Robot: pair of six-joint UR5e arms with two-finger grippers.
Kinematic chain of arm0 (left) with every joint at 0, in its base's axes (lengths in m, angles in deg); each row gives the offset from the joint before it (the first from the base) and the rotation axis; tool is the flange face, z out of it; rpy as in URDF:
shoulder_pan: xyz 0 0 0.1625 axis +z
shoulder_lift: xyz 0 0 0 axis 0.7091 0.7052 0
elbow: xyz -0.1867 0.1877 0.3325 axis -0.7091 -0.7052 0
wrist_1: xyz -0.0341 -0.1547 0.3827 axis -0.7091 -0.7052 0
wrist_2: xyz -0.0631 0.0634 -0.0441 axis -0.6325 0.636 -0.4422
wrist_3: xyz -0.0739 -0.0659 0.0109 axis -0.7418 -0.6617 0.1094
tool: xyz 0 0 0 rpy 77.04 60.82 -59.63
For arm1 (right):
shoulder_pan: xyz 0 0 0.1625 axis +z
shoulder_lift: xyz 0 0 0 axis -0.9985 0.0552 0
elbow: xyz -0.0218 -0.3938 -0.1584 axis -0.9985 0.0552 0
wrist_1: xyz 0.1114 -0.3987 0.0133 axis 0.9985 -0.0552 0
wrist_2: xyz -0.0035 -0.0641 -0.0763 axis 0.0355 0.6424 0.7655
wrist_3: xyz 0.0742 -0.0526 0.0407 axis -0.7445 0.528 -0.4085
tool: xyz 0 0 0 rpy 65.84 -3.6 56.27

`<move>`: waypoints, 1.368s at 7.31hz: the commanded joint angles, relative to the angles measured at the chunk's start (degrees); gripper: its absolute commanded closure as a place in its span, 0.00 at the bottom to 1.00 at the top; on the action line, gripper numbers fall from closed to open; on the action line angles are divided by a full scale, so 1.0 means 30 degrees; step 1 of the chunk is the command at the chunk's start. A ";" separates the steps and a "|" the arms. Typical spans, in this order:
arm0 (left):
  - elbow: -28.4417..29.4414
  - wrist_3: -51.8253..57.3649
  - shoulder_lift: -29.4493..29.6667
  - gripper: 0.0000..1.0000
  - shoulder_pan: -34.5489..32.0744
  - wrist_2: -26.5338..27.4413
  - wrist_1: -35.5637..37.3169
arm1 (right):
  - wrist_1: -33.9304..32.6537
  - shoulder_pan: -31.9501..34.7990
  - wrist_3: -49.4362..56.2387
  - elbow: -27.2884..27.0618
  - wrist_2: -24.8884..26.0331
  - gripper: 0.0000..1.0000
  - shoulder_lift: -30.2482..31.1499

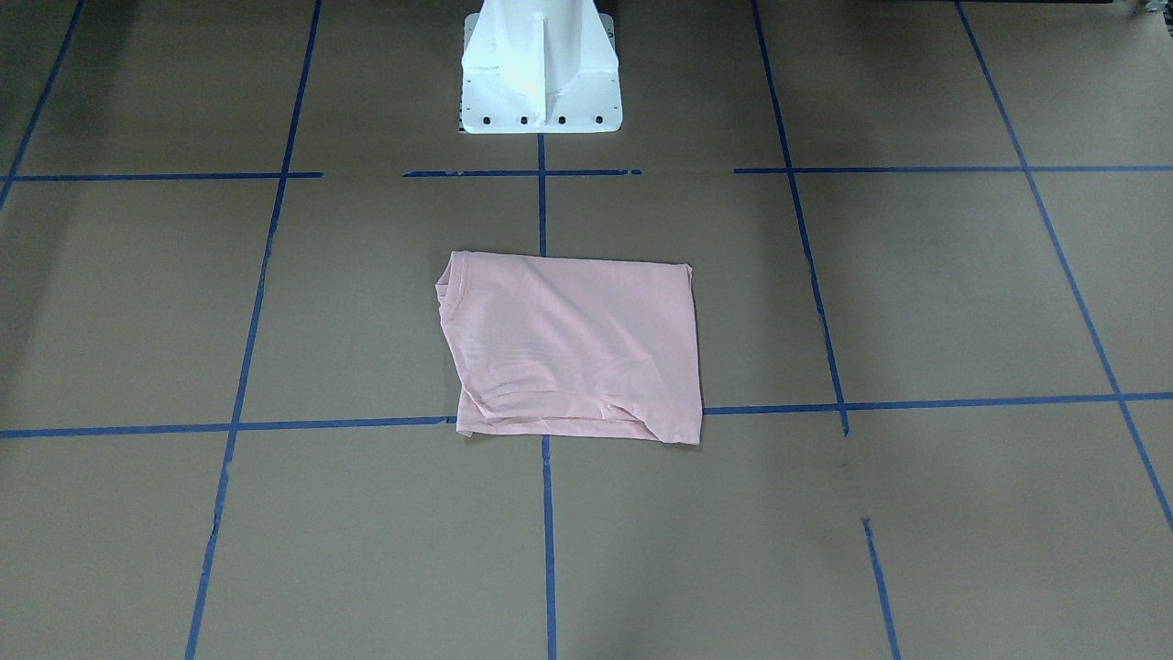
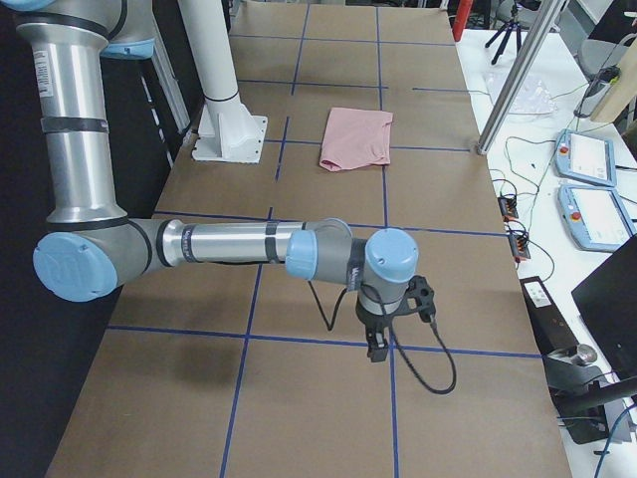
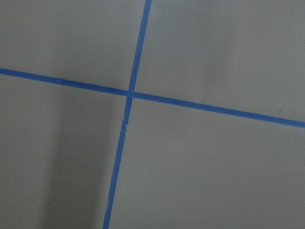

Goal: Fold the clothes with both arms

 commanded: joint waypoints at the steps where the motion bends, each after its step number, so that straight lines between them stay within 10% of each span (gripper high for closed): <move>1: 0.0899 -0.0033 -0.0583 0.00 -0.0958 -0.0218 0.1382 | 0.2355 0.0026 -0.2070 0.0015 -0.0205 0.00 0.2215; 4: 0.0256 -0.0181 -0.1346 0.00 -0.1017 -0.2056 0.2214 | 0.6523 -0.2251 -0.5801 -0.0451 -0.0324 0.00 0.3220; 10: 0.0256 -0.0093 -0.1375 0.00 -0.0930 -0.1889 0.2183 | 0.3364 -0.2583 -0.4695 -0.3793 0.0087 0.00 0.4301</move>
